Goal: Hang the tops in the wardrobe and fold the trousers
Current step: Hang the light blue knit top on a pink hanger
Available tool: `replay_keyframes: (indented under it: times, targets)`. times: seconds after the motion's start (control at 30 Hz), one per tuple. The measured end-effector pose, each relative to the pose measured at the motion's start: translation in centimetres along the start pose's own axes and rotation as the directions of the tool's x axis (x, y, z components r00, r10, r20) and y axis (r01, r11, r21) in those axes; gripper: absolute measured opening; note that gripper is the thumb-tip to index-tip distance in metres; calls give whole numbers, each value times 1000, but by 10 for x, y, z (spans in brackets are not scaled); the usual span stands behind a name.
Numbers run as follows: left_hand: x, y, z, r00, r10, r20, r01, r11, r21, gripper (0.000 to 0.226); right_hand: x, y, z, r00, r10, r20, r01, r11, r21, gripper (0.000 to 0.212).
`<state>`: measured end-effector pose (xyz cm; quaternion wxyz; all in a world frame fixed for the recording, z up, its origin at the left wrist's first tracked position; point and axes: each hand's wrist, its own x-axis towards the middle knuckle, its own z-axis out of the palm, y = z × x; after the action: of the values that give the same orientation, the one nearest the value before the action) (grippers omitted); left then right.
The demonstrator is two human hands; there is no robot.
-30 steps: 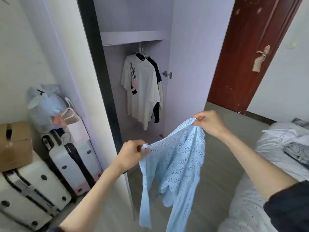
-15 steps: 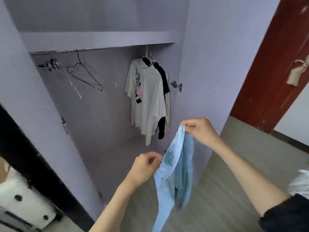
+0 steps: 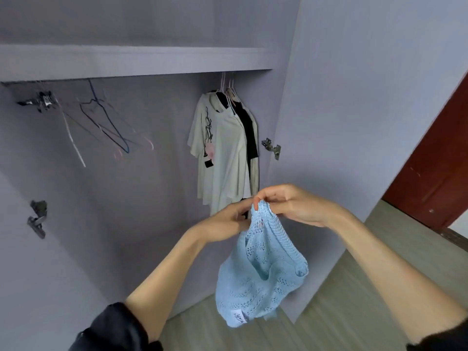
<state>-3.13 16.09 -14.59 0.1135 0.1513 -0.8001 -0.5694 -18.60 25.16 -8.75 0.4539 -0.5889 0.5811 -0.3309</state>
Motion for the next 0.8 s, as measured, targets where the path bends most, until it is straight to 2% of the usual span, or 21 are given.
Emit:
replay_keyframes:
  times: [0.1, 0.2, 0.3, 0.4, 0.5, 0.63, 0.73, 0.8]
  targets:
    - [25, -14, -17, 998, -42, 49, 44, 998, -44, 32, 27, 7, -28, 998, 49, 25, -51, 996, 71, 21]
    - [46, -33, -45, 997, -71, -19, 70, 997, -30, 17, 56, 14, -53, 992, 108, 66, -114, 989, 97, 20]
    - [65, -41, -81, 988, -73, -134, 77, 997, 26, 12, 92, 16, -71, 990, 131, 60, -133, 991, 29, 22]
    - [84, -51, -123, 976, -48, -214, 64, 996, 68, 14, 137, 9, -84, 992, 106, 71, -96, 986, -139, 23]
    - [90, -57, -140, 980, -34, -197, 54, 994, 98, 22, 164, 2, -86, 997, 59, 54, -40, 954, -298, 21]
    - [106, -68, -158, 972, -62, -225, 100, 982, 160, 28, 202, -13, -88, 991, 28, 128, 26, 917, -399, 18]
    - [115, -80, -174, 954, -70, -290, 151, 951, 268, 19, 225, -20, -91, 977, -5, 212, 93, 907, -410, 21]
    - [117, -85, -185, 935, -86, -343, 182, 949, 259, 18, 241, -22, -95, 966, -3, 259, 109, 913, -394, 21]
